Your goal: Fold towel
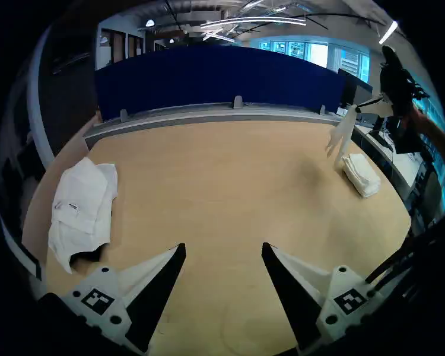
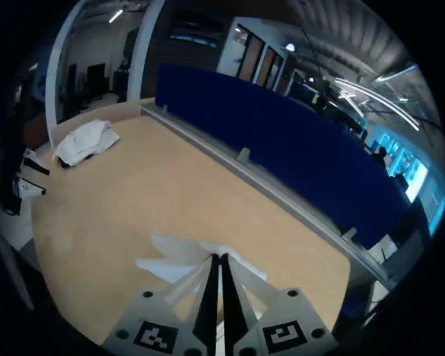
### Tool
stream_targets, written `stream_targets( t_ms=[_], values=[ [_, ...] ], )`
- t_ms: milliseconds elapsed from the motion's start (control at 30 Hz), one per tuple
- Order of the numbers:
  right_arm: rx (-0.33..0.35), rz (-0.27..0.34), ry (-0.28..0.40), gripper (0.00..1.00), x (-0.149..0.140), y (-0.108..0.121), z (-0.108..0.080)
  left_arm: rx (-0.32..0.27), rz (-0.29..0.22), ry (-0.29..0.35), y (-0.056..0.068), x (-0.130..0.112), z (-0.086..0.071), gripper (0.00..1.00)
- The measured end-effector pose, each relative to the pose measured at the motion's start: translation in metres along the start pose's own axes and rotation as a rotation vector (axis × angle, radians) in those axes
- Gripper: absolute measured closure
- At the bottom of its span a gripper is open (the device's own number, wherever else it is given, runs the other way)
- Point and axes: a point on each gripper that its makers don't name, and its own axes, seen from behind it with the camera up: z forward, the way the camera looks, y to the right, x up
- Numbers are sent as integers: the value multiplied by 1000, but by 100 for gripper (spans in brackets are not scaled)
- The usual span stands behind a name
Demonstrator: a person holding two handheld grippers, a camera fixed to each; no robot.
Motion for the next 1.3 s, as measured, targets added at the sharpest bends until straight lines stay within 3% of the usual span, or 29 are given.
stream_targets(
  t_ms=[267, 567, 967, 1300],
  values=[
    [-44, 16, -26, 97, -22, 50, -8, 0, -6, -15, 9, 0, 2, 5],
    [-68, 25, -38, 97, -34, 84, -10, 9, 8, -24, 15, 2, 1, 5],
    [-94, 60, -76, 97, -70, 102, -22, 6, 21, -30, 24, 7, 5, 5],
    [-114, 133, -146, 97, -139, 96, -45, -5, 34, -35, 33, 11, 10, 5]
  ],
)
